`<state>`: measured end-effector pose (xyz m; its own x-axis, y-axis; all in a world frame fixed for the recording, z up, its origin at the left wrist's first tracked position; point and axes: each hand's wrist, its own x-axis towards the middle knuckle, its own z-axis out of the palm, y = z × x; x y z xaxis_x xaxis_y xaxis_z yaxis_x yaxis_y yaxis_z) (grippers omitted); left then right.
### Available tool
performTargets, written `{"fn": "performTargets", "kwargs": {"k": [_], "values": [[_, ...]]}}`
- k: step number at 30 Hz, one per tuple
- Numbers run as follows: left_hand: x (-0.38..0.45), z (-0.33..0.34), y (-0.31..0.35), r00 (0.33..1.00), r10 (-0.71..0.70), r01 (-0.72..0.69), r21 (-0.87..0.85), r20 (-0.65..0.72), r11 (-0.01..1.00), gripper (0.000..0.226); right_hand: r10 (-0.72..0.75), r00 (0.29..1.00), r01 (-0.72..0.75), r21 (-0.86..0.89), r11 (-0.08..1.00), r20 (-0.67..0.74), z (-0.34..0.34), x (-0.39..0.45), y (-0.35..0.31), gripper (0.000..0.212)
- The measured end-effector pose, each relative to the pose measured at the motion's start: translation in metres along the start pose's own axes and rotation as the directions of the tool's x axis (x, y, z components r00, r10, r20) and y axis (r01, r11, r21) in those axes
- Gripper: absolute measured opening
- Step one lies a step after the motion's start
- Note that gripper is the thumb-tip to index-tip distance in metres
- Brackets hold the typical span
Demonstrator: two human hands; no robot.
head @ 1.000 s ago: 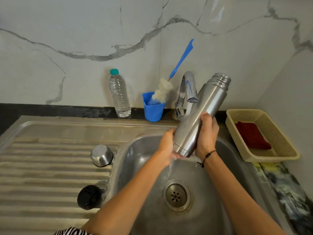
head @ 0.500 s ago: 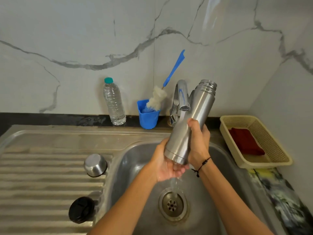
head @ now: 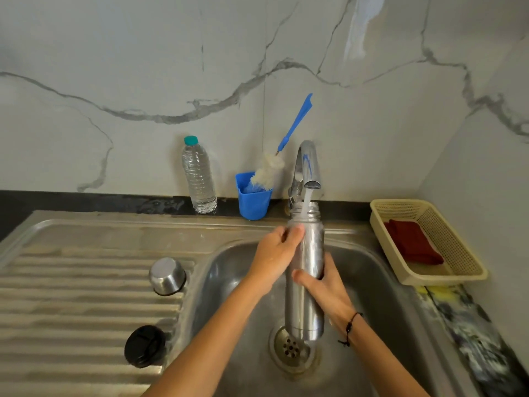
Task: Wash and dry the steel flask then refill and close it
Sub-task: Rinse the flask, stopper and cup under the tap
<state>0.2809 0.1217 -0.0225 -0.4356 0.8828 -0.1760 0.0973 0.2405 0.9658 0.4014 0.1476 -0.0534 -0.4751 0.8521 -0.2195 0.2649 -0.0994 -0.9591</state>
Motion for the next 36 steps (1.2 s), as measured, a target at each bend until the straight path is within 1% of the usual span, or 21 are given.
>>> {"fn": "performTargets", "kwargs": {"k": [2, 4, 6, 9, 10, 12, 14, 16, 17, 19, 20, 21, 22, 23, 25, 27, 28, 30, 31, 34, 36], "values": [[0.002, 0.007, 0.003, 0.999, -0.020, 0.020, 0.000, -0.025, 1.000, 0.039, -0.047, 0.999, 0.046, -0.081, 0.996, -0.009, 0.000, -0.001, -0.001, 0.045], [0.005, 0.013, 0.007, 0.991, -0.033, 0.024, -0.072, -0.133, 0.997, 0.046, -0.102, 0.995, 0.100, -0.204, 0.974, -0.001, 0.001, -0.006, -0.004, 0.047], [0.012, 0.017, 0.015, 0.972, -0.039, 0.026, -0.059, -0.233, 0.998, 0.054, -0.152, 0.988, 0.138, -0.300, 0.944, -0.024, 0.004, -0.011, -0.005, 0.051], [0.019, 0.020, 0.033, 0.960, -0.053, 0.045, -0.033, -0.274, 0.998, 0.039, -0.221, 0.971, 0.164, -0.406, 0.899, -0.096, 0.003, -0.016, -0.007, 0.053], [0.022, 0.020, 0.038, 0.958, -0.065, 0.049, -0.063, -0.278, 0.997, 0.033, -0.248, 0.963, 0.175, -0.453, 0.874, -0.106, 0.002, -0.017, -0.009, 0.056], [0.029, 0.018, 0.045, 0.958, -0.126, 0.085, -0.165, -0.259, 0.983, 0.033, -0.286, 0.952, 0.192, -0.518, 0.834, -0.108, -0.002, -0.017, -0.013, 0.060], [0.034, 0.016, 0.048, 0.970, -0.173, 0.128, -0.250, -0.171, 0.960, 0.036, -0.292, 0.951, 0.200, -0.520, 0.830, -0.100, -0.008, -0.018, -0.018, 0.060], [0.035, 0.011, 0.050, 0.983, -0.183, 0.178, -0.330, 0.017, 0.927, 0.040, -0.244, 0.967, 0.189, -0.426, 0.885, -0.078, -0.013, -0.020, -0.022, 0.058], [0.036, 0.007, 0.049, 0.981, -0.150, 0.185, -0.351, 0.125, 0.918, 0.041, -0.194, 0.980, 0.165, -0.339, 0.926, -0.053, -0.016, -0.021, -0.022, 0.057], [0.040, -0.001, 0.046, 0.947, -0.013, 0.150, -0.407, 0.320, 0.901, 0.025, -0.105, 0.994, 0.109, -0.158, 0.981, 0.033, -0.018, -0.023, -0.023, 0.057], [0.042, -0.004, 0.045, 0.925, 0.038, 0.142, -0.438, 0.377, 0.888, 0.016, -0.087, 0.994, 0.093, -0.100, 0.991, 0.064, -0.019, -0.024, -0.023, 0.059], [0.043, -0.005, 0.047, 0.919, 0.040, 0.151, -0.443, 0.393, 0.884, 0.013, -0.080, 0.994, 0.085, -0.079, 0.993, 0.069, -0.019, -0.024, -0.024, 0.060], [0.043, -0.002, 0.050, 0.930, 0.007, 0.162, -0.428, 0.367, 0.889, 0.016, -0.078, 0.996, 0.083, -0.087, 0.993, 0.053, -0.019, -0.024, -0.026, 0.059], [0.044, 0.004, 0.052, 0.957, -0.049, 0.160, -0.381, 0.286, 0.911, 0.024, -0.076, 0.997, 0.077, -0.121, 0.990, 0.016, -0.019, -0.023, -0.028, 0.055], [0.042, 0.021, 0.056, 0.996, -0.092, 0.087, -0.237, -0.014, 0.968, 0.033, -0.090, 0.993, 0.071, -0.233, 0.970, -0.075, -0.015, -0.020, -0.029, 0.049], [0.036, 0.036, 0.054, 0.956, 0.022, -0.025, -0.005, -0.294, 1.000, 0.032, -0.159, 0.979, 0.093, -0.419, 0.903, -0.125, -0.007, -0.017, -0.029, 0.052], [0.033, 0.039, 0.052, 0.927, 0.088, -0.050, 0.111, -0.365, 0.993, 0.033, -0.191, 0.973, 0.098, -0.511, 0.854, -0.133, -0.003, -0.016, -0.028, 0.055], [0.030, 0.035, 0.053, 0.912, 0.131, -0.044, 0.224, -0.388, 0.974, 0.031, -0.233, 0.962, 0.105, -0.594, 0.798, -0.143, 0.004, -0.017, -0.024, 0.057], [0.032, 0.030, 0.055, 0.928, 0.096, -0.020, 0.210, -0.360, 0.978, 0.027, -0.234, 0.961, 0.108, -0.578, 0.809, -0.149, 0.006, -0.019, -0.022, 0.057], [0.040, 0.015, 0.066, 0.984, -0.005, 0.012, 0.039, -0.176, 0.999, 0.017, -0.199, 0.968, 0.122, -0.403, 0.907, -0.154, 0.003, -0.026, -0.023, 0.053], [0.039, 0.011, 0.072, 0.998, -0.057, 0.055, -0.059, -0.025, 0.997, 0.030, -0.164, 0.980, 0.124, -0.305, 0.944, -0.112, -0.004, -0.027, -0.026, 0.054]]}}
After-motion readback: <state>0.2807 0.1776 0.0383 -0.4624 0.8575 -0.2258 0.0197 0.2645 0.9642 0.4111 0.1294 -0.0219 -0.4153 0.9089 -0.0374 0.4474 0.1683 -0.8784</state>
